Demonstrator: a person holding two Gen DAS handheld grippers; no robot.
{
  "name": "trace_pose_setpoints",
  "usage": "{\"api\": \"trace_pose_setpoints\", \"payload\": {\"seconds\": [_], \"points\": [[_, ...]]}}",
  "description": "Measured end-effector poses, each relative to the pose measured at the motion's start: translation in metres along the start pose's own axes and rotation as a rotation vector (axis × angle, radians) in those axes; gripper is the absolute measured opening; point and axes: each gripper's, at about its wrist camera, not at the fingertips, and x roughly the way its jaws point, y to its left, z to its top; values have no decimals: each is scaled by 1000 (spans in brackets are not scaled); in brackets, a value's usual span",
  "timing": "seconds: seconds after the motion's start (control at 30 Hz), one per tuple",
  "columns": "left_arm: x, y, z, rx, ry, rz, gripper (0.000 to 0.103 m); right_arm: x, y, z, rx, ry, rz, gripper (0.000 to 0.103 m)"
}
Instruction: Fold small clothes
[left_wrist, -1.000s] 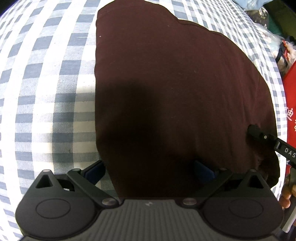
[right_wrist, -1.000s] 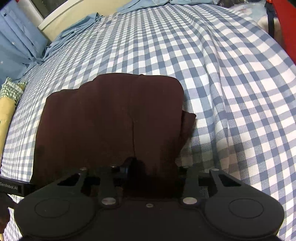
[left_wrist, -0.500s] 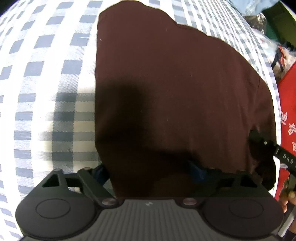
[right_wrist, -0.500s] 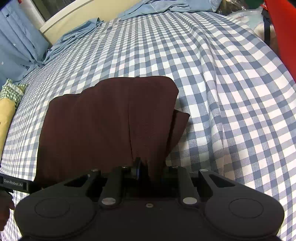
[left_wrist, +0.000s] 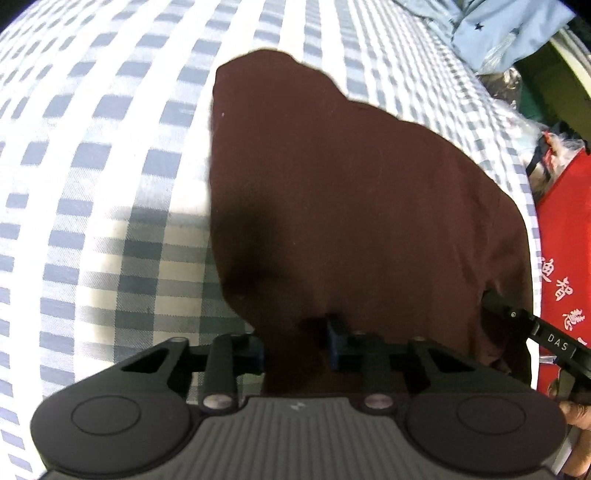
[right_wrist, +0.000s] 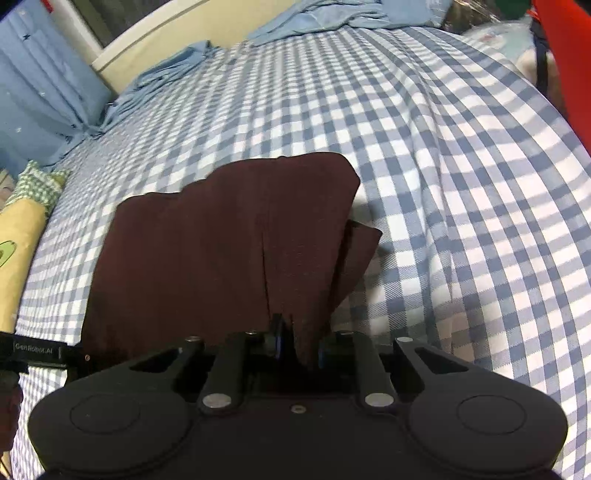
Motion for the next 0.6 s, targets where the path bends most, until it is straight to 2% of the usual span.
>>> {"api": "trace_pose_setpoints", "payload": {"seconds": [0.07, 0.13, 0.43, 0.6], "points": [[-10, -3, -1, 29, -25, 3, 19, -7, 4, 1, -17, -9, 20, 16], [-17, -7, -3, 62, -53, 7, 17, -14, 10, 3, -33, -24, 37, 15], [-68, -14, -1, 169, -141, 42, 15, -43, 53, 8, -87, -113, 124, 15], [-97, 4, -6, 201, -180, 75, 15, -41, 79, 9, -73, -138, 166, 15]]}}
